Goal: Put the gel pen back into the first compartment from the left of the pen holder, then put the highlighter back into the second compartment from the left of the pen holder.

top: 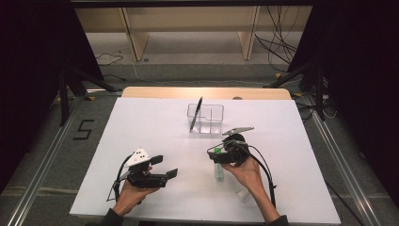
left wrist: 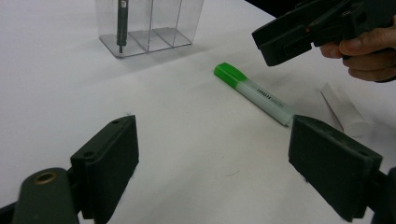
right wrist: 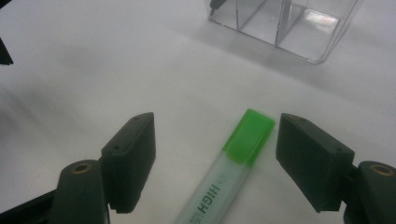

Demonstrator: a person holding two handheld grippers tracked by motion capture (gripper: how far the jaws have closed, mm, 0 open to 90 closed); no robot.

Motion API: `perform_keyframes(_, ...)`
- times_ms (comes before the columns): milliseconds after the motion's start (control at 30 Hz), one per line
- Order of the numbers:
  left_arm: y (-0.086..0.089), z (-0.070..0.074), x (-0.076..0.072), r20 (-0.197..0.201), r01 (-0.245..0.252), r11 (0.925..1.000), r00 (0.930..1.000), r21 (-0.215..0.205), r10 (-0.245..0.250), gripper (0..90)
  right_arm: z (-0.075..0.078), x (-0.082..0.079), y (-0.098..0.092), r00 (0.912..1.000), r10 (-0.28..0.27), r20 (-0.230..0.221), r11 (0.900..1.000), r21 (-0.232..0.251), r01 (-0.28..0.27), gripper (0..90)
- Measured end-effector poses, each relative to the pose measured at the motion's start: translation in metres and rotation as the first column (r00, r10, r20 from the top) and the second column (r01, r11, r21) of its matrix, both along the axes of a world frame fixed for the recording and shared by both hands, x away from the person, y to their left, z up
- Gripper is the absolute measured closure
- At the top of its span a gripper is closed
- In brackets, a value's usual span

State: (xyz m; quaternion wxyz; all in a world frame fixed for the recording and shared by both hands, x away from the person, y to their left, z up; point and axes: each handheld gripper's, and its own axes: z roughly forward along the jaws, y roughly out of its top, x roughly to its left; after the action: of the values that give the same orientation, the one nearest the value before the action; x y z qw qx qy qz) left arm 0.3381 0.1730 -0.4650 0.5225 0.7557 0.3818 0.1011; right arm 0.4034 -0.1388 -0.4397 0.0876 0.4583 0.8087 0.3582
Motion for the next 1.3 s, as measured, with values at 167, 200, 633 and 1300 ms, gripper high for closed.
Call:
perform_keyframes(167, 0.000, 0.000, -0.001, 0.000, -0.003, 1.0000, 1.0000, -0.006, 0.003, 15.7, -0.004, 0.001, 0.004, 0.9999, -0.004, -0.010, 1.000, -0.020, 0.003, 29.3)
perform_keyframes(200, 0.000, 0.000, -0.001, 0.000, -0.003, 1.0000, 1.0000, -0.006, 0.003, 15.6, -0.006, 0.001, 0.004, 0.9999, -0.001, -0.014, 1.000, -0.022, 0.001, 29.0)
perform_keyframes(633, 0.000, 0.001, -0.002, 0.002, 0.001, 1.0000, 1.0000, -0.006, -0.001, 15.5, -0.014, 0.003, 0.012, 0.9990, 0.012, -0.042, 0.997, -0.072, -0.015, 24.7)
perform_keyframes(1300, -0.002, 0.001, -0.002, 0.013, 0.017, 0.9998, 0.9998, 0.012, -0.017, 15.5, -0.025, 0.014, 0.020, 0.9970, -0.038, -0.068, 0.987, -0.160, 0.026, 42.5)
